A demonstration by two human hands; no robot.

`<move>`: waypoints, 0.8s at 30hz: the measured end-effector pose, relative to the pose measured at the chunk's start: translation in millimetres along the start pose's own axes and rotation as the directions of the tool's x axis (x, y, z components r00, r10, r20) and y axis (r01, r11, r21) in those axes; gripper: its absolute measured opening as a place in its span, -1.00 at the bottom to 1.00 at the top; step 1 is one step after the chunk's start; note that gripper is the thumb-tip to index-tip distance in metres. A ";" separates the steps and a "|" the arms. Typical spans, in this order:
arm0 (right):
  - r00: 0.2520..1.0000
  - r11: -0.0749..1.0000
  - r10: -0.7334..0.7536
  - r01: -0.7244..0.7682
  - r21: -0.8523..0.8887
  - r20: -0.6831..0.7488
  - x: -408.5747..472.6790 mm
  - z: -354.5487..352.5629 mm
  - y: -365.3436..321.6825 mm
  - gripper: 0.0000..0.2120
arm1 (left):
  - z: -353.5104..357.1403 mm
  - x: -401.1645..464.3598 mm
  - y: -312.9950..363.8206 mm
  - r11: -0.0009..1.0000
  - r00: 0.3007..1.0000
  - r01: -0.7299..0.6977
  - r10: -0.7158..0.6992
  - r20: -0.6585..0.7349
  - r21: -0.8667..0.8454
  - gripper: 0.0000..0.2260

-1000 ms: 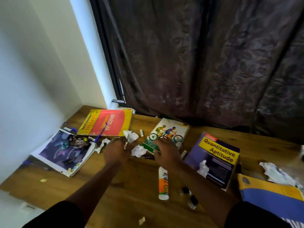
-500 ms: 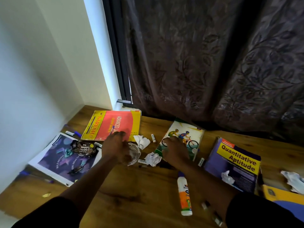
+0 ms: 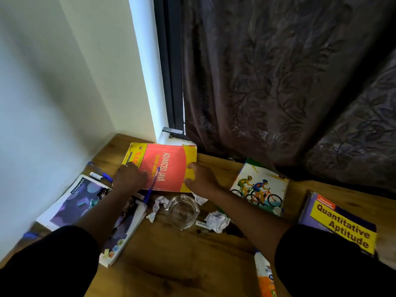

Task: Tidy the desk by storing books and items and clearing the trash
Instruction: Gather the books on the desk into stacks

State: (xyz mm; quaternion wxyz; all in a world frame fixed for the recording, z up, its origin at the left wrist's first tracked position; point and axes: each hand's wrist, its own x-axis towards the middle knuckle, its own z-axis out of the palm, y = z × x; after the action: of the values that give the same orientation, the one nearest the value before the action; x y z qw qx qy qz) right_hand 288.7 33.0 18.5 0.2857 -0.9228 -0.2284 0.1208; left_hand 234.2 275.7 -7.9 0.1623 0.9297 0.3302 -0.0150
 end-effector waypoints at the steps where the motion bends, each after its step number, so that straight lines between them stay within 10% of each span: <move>1: 1.000 1.000 0.000 0.000 -0.025 0.021 6.7 3.3 -3.0 -0.53 | 0.5 8.6 -1.5 1.000 1.000 0.015 -0.015 0.024 0.006 -0.49; 12: 1.000 0.971 0.028 -0.026 -0.238 0.005 27.6 27.8 -10.0 -0.67 | -10.3 69.6 -10.9 0.945 0.973 0.230 -0.219 0.072 -0.232 -0.42; 18: 0.997 0.985 0.066 -0.073 -0.159 -0.049 25.7 30.2 -0.4 -0.69 | -18.0 96.2 -29.0 0.482 0.920 0.390 -0.219 0.323 -0.784 -0.57; 24: 0.996 0.986 0.078 -0.084 -0.142 -0.045 22.6 30.4 -2.5 -0.71 | -24.2 91.7 -21.1 0.441 0.940 0.333 -0.221 0.259 -0.833 -0.51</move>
State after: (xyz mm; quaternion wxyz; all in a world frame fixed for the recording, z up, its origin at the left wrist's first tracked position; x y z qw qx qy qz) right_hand 296.7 60.2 -6.7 0.2180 -0.9517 -0.1931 0.0976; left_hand 290.8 354.5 -3.5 0.6209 0.6510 0.4303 0.0748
